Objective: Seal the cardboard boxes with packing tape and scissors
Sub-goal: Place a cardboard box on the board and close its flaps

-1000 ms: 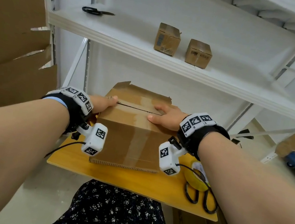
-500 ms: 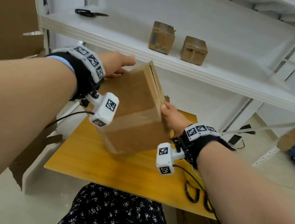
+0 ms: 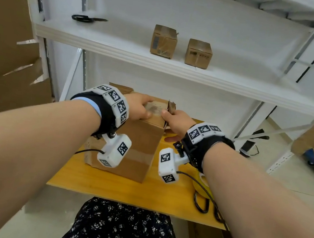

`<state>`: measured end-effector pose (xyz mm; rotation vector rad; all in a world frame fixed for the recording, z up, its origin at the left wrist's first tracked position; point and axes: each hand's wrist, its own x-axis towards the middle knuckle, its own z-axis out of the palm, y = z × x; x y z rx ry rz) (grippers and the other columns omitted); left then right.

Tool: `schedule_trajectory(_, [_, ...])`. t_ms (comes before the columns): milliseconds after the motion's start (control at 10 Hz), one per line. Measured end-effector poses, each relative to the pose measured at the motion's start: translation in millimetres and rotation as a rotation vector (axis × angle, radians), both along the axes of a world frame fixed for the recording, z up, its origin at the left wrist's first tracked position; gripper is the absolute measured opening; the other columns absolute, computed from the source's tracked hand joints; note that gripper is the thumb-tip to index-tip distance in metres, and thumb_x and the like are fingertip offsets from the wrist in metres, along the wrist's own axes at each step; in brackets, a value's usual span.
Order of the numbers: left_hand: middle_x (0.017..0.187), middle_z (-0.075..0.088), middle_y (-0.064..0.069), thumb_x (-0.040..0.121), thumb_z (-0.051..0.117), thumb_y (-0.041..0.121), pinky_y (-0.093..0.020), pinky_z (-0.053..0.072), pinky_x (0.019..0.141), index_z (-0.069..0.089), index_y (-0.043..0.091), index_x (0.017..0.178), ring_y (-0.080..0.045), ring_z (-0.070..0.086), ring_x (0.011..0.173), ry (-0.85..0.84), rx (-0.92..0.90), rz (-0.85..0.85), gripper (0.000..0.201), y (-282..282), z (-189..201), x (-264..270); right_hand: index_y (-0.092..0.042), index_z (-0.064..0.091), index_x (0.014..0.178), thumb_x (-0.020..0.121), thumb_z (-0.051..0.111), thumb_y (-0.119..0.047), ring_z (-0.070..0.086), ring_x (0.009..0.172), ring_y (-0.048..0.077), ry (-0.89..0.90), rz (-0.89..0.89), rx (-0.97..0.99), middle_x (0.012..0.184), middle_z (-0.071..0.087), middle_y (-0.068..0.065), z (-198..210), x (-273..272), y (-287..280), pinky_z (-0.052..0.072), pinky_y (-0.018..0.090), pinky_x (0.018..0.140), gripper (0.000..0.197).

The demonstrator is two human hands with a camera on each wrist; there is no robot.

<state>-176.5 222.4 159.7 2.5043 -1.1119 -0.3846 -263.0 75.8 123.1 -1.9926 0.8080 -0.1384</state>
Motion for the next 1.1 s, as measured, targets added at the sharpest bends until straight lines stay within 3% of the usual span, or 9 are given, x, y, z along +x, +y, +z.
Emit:
schedule_trajectory(200, [0.129, 0.051, -0.016, 0.089, 0.066, 0.030, -0.037, 0.044, 0.088, 0.033, 0.007, 0.141, -0.033, 0.054, 0.113, 0.079, -0.080, 0.429, 0.066, 25.6, 0.6, 27.9, -0.002, 0.064, 0.109, 0.100, 0.049, -0.039, 0.071, 0.092, 0.042, 0.022, -0.022, -0.031, 0.107, 0.070, 0.022, 3.3, 8.7, 6.7, 0.060, 0.055, 0.079, 0.041])
schedule_trajectory(300, [0.109, 0.052, -0.015, 0.101, 0.047, 0.028, -0.033, 0.039, 0.079, 0.052, -0.002, 0.123, -0.029, 0.052, 0.096, 0.108, 0.040, 0.409, 0.038, 33.3, 5.5, 24.2, -0.001, 0.064, 0.107, 0.100, 0.051, -0.031, 0.071, 0.089, 0.043, 0.066, -0.004, -0.076, 0.103, 0.070, 0.023, 7.3, 15.9, 4.6, 0.059, 0.056, 0.078, 0.034])
schedule_trajectory(400, [0.125, 0.056, -0.018, 0.102, 0.042, 0.024, -0.033, 0.040, 0.083, 0.055, -0.002, 0.128, -0.033, 0.055, 0.112, 0.082, 0.056, 0.336, 0.038, 28.9, 5.8, 17.0, 0.000, 0.065, 0.100, 0.101, 0.052, -0.021, 0.070, 0.092, 0.034, 0.174, -0.004, -0.207, 0.098, 0.069, 0.016, 12.3, 17.6, 11.4, 0.060, 0.043, 0.081, 0.025])
schedule_trajectory(500, [0.130, 0.056, -0.016, 0.098, 0.049, 0.025, -0.033, 0.041, 0.082, 0.053, 0.001, 0.131, -0.031, 0.055, 0.116, 0.103, 0.025, 0.286, 0.040, 20.1, 3.6, 15.3, -0.004, 0.054, 0.072, 0.102, 0.049, -0.010, 0.055, 0.074, 0.024, 0.289, -0.036, -0.374, 0.076, 0.053, 0.005, 22.7, 11.4, 24.7, 0.045, 0.026, 0.062, 0.031])
schedule_trajectory(600, [0.130, 0.058, -0.016, 0.099, 0.049, 0.023, -0.029, 0.040, 0.079, 0.055, 0.000, 0.128, -0.031, 0.056, 0.119, 0.198, -0.064, 0.272, 0.039, 13.5, 6.2, 1.5, -0.009, 0.049, 0.074, 0.100, 0.047, -0.009, 0.049, 0.071, 0.021, 0.188, -0.175, -0.242, 0.083, 0.051, 0.005, 45.4, 4.1, 22.0, 0.041, 0.023, 0.066, 0.027])
schedule_trajectory(700, [0.130, 0.058, -0.018, 0.101, 0.044, 0.025, -0.033, 0.042, 0.088, 0.057, -0.002, 0.126, -0.032, 0.054, 0.120, 0.175, -0.027, 0.223, 0.039, 7.9, 2.4, -2.4, -0.008, 0.056, 0.096, 0.099, 0.051, -0.022, 0.051, 0.065, 0.017, 0.128, -0.214, -0.359, 0.088, 0.058, 0.006, 34.7, 11.3, 11.3, 0.037, 0.026, 0.053, 0.014])
schedule_trajectory(800, [0.125, 0.061, -0.017, 0.098, 0.047, 0.019, -0.035, 0.045, 0.093, 0.063, 0.001, 0.118, -0.031, 0.057, 0.116, 0.179, -0.032, 0.213, 0.031, 5.9, -4.5, 11.5, 0.000, 0.046, 0.135, 0.102, 0.048, -0.035, 0.060, 0.109, 0.034, 0.196, -0.139, -0.453, 0.124, 0.059, 0.019, 17.9, 14.7, 12.6, 0.042, 0.035, 0.077, 0.048])
schedule_trajectory(1000, [0.114, 0.064, -0.016, 0.095, 0.054, 0.011, -0.039, 0.054, 0.081, 0.061, 0.005, 0.113, -0.031, 0.064, 0.100, 0.367, -0.216, 0.396, 0.020, 42.8, -9.5, 37.9, -0.002, 0.047, 0.138, 0.104, 0.043, -0.031, 0.054, 0.121, 0.036, 0.235, -0.104, -0.516, 0.134, 0.054, 0.021, 14.8, 15.5, 9.2, 0.044, 0.039, 0.091, 0.045])
schedule_trajectory(1100, [0.095, 0.065, -0.016, 0.101, 0.043, 0.014, -0.040, 0.050, 0.077, 0.061, -0.002, 0.100, -0.025, 0.059, 0.068, 0.626, -0.305, 0.546, 0.025, 61.8, -32.9, 42.2, -0.004, 0.037, 0.146, 0.107, 0.039, -0.026, 0.059, 0.111, 0.031, 0.285, -0.105, -0.525, 0.132, 0.054, 0.018, 15.2, 21.4, 10.1, 0.044, 0.033, 0.072, 0.045])
